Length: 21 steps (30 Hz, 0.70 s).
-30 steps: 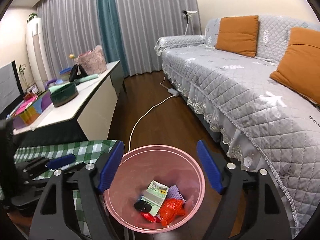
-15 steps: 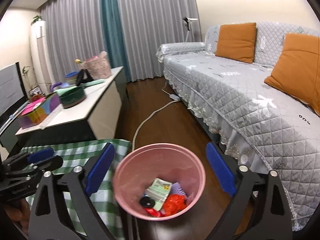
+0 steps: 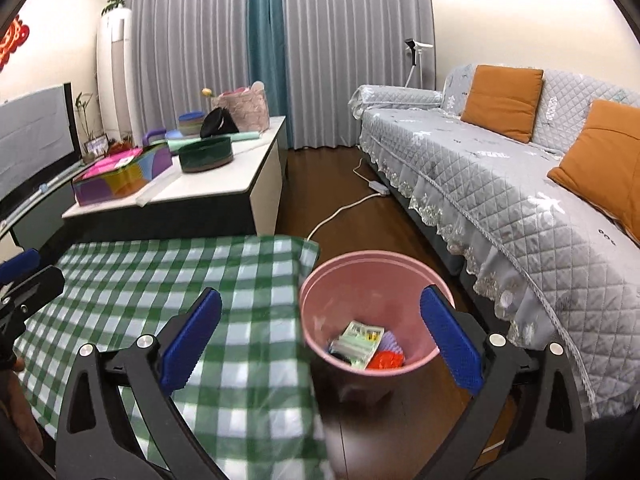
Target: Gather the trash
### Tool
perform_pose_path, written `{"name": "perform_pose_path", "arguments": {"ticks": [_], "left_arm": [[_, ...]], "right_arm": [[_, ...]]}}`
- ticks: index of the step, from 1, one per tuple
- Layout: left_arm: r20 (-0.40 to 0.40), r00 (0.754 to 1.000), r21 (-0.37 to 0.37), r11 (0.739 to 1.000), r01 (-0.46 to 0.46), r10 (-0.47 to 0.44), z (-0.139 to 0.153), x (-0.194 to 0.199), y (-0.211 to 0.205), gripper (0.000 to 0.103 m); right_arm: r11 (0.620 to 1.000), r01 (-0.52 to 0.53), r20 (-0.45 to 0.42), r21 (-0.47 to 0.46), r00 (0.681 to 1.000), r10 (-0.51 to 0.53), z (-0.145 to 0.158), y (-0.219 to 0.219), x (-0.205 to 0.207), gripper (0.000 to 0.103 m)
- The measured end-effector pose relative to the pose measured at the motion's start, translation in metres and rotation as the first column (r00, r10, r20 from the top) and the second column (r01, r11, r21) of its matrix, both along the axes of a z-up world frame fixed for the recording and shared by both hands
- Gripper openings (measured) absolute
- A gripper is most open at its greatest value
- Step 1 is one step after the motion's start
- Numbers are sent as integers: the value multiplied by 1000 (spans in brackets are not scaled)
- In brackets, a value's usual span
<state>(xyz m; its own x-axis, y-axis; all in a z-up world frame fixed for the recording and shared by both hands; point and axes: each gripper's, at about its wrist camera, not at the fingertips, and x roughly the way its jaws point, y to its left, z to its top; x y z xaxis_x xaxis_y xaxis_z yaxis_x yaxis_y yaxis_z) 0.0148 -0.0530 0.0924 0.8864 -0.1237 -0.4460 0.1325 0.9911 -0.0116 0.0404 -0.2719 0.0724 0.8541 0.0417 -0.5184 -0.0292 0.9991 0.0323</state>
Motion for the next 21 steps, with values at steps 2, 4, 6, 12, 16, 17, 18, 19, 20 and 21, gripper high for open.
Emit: {"name": "perform_pose_path", "arguments": {"ticks": [2, 4, 6, 12, 16, 17, 18, 19, 20, 21], "left_arm": [[10, 1000, 25, 999, -20, 20, -4, -8, 4, 95], [0, 999, 34, 999, -41, 41, -10, -15, 10, 95], [-35, 997, 3, 998, -69, 69, -18, -22, 20, 95], [-115, 988, -32, 993, -110, 106, -37, -39, 35, 95], [-112, 983, -28, 988, -149, 145, -40, -46, 44, 95], [-111, 982, -26, 988, -155, 151, -41, -46, 45, 95], [-111, 982, -25, 987, -159, 155, -42, -47, 46, 95], [-114, 981, -25, 986, -162, 159, -44, -47, 47, 95], [-119, 980, -24, 986, -164, 160, -46, -46, 47, 95], [-127, 979, -21, 987, -161, 158, -48, -44, 46, 95]], "right_arm": [[1000, 8, 3, -5, 1000, -8, -3, 7, -9, 98], [1000, 17, 5, -19, 1000, -17, -6, 14, -21, 98], [999, 28, 6, -29, 1000, -28, -10, 18, -30, 98], [997, 48, 12, -57, 999, -47, -20, 26, -53, 98], [997, 45, 13, -70, 999, -44, -22, 31, -51, 98], [996, 42, 11, -74, 999, -41, -23, 33, -51, 98], [996, 35, 6, -78, 999, -35, -25, 35, -49, 98], [996, 30, 1, -79, 1000, -30, -27, 37, -48, 98], [996, 23, -7, -83, 1000, -23, -29, 40, -45, 98], [996, 18, -12, -85, 1000, -19, -30, 43, -44, 98]]}}
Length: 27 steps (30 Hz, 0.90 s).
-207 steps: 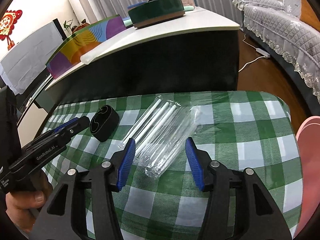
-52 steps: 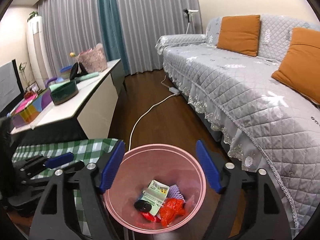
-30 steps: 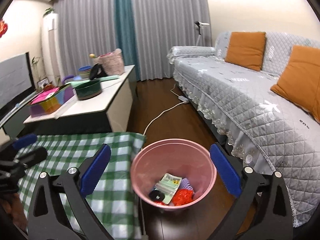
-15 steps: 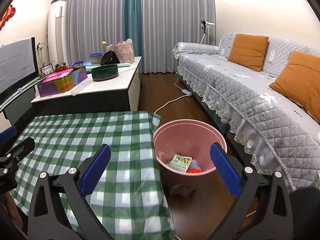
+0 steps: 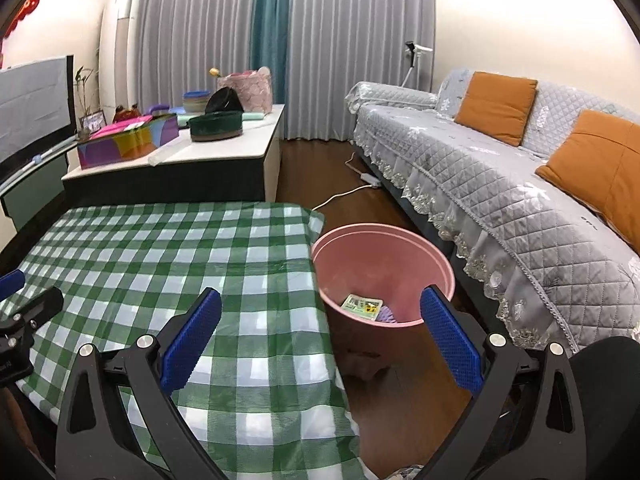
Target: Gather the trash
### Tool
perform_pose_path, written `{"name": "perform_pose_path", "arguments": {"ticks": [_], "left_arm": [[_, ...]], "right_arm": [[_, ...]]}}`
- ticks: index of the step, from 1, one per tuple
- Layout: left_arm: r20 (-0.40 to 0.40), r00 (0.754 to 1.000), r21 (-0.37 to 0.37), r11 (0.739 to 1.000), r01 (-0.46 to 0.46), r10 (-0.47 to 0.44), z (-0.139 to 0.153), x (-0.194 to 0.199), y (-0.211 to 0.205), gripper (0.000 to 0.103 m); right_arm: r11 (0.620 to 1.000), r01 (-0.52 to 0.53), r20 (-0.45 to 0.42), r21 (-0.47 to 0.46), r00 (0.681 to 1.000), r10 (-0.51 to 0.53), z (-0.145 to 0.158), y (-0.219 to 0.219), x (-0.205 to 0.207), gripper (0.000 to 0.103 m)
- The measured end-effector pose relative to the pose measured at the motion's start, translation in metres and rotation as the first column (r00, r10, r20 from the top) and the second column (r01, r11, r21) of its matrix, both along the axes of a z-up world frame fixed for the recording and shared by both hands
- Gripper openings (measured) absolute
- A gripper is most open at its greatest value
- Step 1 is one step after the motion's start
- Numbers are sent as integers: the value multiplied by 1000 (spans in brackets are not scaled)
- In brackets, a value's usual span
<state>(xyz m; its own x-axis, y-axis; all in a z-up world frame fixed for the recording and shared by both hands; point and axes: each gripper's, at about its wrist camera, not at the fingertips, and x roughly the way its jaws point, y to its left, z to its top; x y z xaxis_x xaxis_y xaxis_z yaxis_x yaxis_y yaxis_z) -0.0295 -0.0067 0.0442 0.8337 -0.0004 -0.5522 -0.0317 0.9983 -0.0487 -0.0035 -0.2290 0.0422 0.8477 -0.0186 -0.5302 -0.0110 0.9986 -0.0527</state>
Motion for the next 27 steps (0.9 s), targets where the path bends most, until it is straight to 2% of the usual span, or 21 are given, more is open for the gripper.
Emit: {"name": "perform_pose_path", "arguments": {"ticks": [4, 10, 27], "left_arm": [[-13, 1000, 6, 1000, -7, 7, -5, 4, 0, 95], [-21, 998, -25, 998, -53, 53, -6, 6, 9, 95], [5, 999, -14, 998, -54, 54, -5, 4, 7, 95]], "right_arm": [[1000, -12, -10, -3, 1000, 12, -3, 7, 6, 98], [1000, -13, -22, -15, 1000, 13, -6, 12, 10, 98], [1000, -6, -35, -13, 999, 6, -7, 7, 11, 98]]}}
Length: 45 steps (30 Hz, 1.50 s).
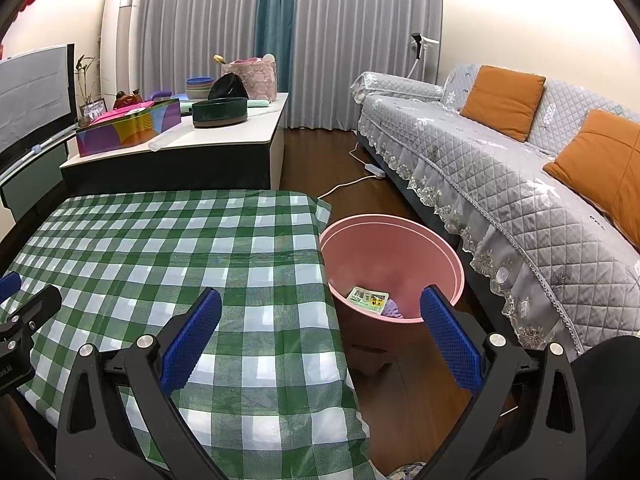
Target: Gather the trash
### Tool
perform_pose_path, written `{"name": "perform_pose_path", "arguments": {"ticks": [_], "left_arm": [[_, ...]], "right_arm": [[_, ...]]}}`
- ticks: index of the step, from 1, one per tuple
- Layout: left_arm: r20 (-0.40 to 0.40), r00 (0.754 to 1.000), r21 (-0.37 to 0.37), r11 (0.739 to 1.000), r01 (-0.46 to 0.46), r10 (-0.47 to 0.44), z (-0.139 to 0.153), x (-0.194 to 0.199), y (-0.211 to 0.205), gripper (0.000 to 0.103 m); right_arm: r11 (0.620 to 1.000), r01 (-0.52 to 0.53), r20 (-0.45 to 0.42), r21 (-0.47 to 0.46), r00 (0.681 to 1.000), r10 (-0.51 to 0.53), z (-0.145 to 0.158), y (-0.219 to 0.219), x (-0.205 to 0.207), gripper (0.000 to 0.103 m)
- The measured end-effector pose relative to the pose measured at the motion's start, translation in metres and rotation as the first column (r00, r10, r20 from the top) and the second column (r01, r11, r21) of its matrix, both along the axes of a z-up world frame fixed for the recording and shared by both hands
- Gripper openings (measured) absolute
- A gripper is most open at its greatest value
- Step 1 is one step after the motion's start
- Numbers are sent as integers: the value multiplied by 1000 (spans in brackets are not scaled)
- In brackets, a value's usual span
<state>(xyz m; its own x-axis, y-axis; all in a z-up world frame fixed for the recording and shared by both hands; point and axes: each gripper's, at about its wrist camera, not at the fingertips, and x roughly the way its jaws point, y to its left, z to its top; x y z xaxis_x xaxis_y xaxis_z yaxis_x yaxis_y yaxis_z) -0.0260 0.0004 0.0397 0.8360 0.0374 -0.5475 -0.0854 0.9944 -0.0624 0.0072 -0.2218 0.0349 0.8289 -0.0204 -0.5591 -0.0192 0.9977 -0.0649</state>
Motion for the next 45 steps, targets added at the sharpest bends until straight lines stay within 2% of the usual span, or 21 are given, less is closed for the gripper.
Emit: {"name": "perform_pose_path", "arguments": {"ticks": [45], "left_arm": [[1, 1000, 5, 1000, 17, -17, -4, 2, -7, 95]], "right_arm": [[1000, -1, 1, -4, 1000, 1, -2, 1, 1, 98]]}}
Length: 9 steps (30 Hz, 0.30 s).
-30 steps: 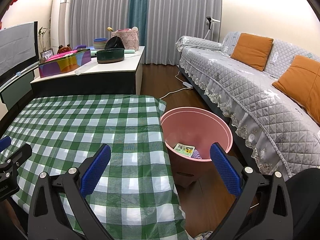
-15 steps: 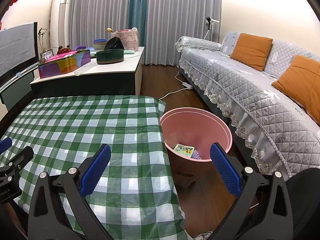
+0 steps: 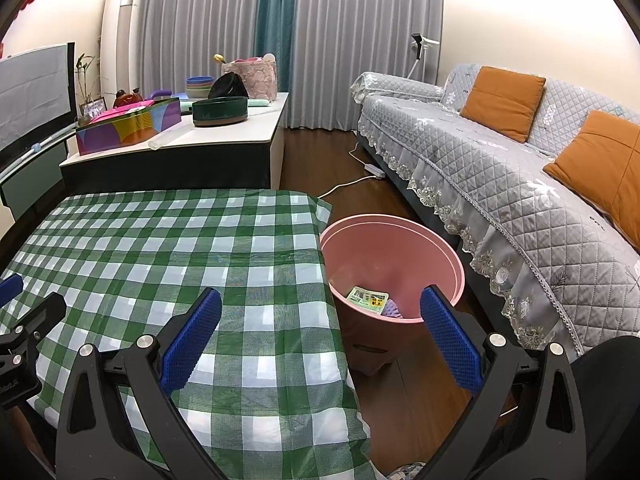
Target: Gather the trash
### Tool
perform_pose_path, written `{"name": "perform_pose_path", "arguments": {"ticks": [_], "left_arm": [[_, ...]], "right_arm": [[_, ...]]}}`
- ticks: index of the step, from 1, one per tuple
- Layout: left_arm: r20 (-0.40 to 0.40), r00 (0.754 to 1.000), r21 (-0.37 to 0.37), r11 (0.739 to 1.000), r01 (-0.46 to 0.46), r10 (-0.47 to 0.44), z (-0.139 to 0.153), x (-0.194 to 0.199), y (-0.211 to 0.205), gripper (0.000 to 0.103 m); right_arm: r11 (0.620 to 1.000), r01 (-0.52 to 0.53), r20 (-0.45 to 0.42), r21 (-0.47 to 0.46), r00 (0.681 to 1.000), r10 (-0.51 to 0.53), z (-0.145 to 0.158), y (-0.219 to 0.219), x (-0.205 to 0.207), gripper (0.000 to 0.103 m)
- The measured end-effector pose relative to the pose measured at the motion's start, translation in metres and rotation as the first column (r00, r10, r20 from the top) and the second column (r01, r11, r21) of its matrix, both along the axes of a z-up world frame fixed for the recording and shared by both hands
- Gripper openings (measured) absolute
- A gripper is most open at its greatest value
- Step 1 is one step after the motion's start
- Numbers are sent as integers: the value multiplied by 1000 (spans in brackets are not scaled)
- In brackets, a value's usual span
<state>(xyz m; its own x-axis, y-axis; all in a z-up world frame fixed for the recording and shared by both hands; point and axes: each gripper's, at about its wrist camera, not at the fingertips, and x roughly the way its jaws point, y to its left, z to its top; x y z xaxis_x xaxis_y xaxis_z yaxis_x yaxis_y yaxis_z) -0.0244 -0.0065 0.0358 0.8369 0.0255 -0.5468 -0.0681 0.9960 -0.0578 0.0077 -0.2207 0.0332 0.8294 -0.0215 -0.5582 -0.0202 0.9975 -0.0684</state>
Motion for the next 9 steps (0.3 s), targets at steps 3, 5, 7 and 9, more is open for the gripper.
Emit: {"name": "perform_pose_path", "arguments": {"ticks": [3, 5, 7, 9], "left_arm": [[-8, 1000, -4, 1000, -4, 4, -1, 1, 0, 95], [-10, 1000, -2, 1000, -1, 1, -1, 1, -1, 95], [-8, 1000, -1, 1000, 2, -2, 0, -1, -1, 95], [-9, 1000, -2, 1000, 2, -2, 0, 0, -1, 95]], "right_arm": [[1000, -1, -2, -1, 1000, 0, 0, 0, 0, 98], [1000, 0, -2, -1, 1000, 0, -1, 0, 0, 98], [1000, 0, -2, -1, 1000, 0, -1, 0, 0, 98], [1000, -1, -2, -2, 1000, 1, -1, -1, 1, 98]]}}
